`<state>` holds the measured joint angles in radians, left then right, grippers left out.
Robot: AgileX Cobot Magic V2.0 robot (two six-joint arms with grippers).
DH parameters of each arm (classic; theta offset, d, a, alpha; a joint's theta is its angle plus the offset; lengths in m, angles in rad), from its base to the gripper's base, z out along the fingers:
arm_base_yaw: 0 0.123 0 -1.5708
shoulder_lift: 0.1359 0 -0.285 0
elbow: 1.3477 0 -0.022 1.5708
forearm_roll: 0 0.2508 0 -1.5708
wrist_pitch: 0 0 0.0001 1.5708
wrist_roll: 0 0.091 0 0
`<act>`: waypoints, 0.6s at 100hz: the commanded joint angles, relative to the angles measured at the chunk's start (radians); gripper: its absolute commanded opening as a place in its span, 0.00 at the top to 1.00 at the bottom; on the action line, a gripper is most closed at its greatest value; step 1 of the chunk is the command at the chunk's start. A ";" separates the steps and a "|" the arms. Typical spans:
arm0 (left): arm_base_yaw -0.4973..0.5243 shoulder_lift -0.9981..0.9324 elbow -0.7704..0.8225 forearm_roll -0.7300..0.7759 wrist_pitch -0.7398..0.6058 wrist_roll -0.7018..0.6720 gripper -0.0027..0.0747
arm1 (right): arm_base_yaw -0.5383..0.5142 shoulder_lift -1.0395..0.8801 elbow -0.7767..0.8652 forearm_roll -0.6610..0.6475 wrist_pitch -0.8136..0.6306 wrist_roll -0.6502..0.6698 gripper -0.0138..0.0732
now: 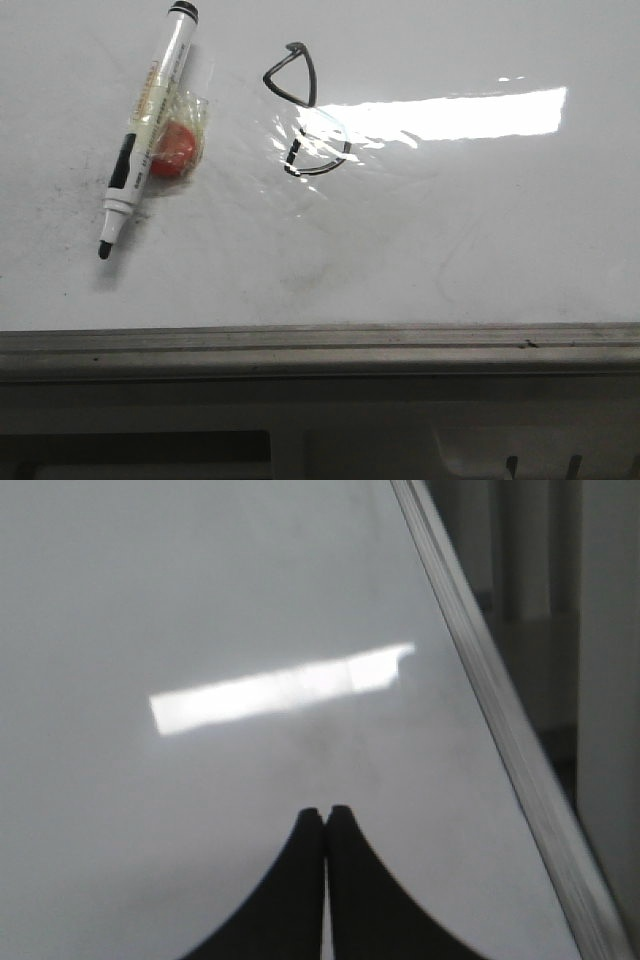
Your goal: Write number 8 on whiteboard
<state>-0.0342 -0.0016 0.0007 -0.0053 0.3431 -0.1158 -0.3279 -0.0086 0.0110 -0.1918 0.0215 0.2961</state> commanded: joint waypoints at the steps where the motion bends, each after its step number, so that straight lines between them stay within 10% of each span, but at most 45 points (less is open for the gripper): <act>1: 0.003 -0.031 0.033 -0.014 -0.042 -0.004 0.99 | 0.003 -0.023 0.012 -0.013 0.086 -0.019 0.91; 60: 0.003 -0.031 0.033 -0.014 -0.042 -0.004 0.99 | 0.037 -0.023 0.012 -0.014 0.286 -0.099 0.91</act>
<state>-0.0342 -0.0016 0.0007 -0.0069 0.3431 -0.1158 -0.2912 -0.0103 0.0110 -0.1938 0.3290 0.2085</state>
